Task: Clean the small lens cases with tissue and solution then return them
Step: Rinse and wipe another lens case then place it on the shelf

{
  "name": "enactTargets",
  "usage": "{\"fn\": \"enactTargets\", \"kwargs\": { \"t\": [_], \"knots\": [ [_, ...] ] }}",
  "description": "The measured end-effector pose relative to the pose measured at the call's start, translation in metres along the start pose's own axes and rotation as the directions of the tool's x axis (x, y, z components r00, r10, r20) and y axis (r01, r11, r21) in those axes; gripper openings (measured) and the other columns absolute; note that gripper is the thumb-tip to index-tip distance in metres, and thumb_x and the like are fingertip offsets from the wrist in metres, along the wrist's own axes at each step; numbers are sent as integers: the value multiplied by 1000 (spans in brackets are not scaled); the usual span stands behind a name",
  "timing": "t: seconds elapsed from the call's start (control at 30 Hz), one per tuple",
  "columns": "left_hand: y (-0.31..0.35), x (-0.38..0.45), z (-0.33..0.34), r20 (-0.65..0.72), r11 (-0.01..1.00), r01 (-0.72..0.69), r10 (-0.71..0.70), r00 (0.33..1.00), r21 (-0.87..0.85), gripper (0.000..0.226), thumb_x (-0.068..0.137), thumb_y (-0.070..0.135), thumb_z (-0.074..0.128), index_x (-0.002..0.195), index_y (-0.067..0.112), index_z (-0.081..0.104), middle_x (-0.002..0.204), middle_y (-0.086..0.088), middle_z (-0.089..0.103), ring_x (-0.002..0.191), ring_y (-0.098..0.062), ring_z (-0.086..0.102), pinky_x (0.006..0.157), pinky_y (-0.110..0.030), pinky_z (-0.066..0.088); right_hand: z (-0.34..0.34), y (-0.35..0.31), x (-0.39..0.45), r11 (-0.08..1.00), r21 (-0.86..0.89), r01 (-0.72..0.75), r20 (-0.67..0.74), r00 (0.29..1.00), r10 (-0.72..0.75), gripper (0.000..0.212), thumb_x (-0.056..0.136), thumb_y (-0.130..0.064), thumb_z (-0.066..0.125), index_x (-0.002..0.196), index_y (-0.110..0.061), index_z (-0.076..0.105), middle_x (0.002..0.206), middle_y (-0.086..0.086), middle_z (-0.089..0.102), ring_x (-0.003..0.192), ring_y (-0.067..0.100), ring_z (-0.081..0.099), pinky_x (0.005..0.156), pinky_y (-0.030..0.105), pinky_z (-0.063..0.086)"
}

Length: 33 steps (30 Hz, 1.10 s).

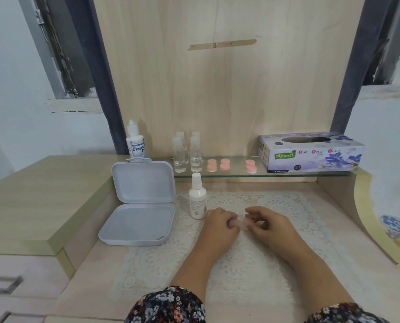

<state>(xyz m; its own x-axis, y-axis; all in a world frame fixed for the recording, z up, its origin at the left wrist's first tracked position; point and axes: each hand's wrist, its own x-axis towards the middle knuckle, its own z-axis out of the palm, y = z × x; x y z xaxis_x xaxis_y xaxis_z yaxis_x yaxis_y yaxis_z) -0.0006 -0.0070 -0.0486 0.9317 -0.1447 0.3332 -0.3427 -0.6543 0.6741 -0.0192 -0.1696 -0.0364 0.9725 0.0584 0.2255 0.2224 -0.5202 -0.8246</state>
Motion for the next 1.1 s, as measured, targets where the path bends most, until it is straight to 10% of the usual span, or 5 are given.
{"fn": "enactTargets", "kwargs": {
  "t": [0.6,0.8,1.1],
  "knots": [
    [0,-1,0,-11,1000,-8,8,1000,-11,29,90,17,54,116,15,67,111,-2,58,111,-16,43,94,-20,34,5,4,5,977,-192,96,30,995,-92,44,81,-31,74,121,-30,56,99,-10,54,86,1,51,71,7,39],
    [3,-2,-1,-13,1000,-9,9,1000,-13,26,91,18,53,110,12,69,110,-3,60,111,-17,45,92,-22,36,2,5,3,993,-56,106,22,994,-105,56,89,-12,64,130,-44,45,116,-20,58,106,-16,49,83,2,37],
    [3,-1,-1,-15,1000,-12,12,1000,1,22,89,17,51,90,3,69,94,-9,63,100,-22,50,87,-34,44,4,5,3,996,-62,59,12,998,-58,47,89,-20,66,131,-34,51,99,-15,62,74,-3,56,71,8,44]
  ]
}}
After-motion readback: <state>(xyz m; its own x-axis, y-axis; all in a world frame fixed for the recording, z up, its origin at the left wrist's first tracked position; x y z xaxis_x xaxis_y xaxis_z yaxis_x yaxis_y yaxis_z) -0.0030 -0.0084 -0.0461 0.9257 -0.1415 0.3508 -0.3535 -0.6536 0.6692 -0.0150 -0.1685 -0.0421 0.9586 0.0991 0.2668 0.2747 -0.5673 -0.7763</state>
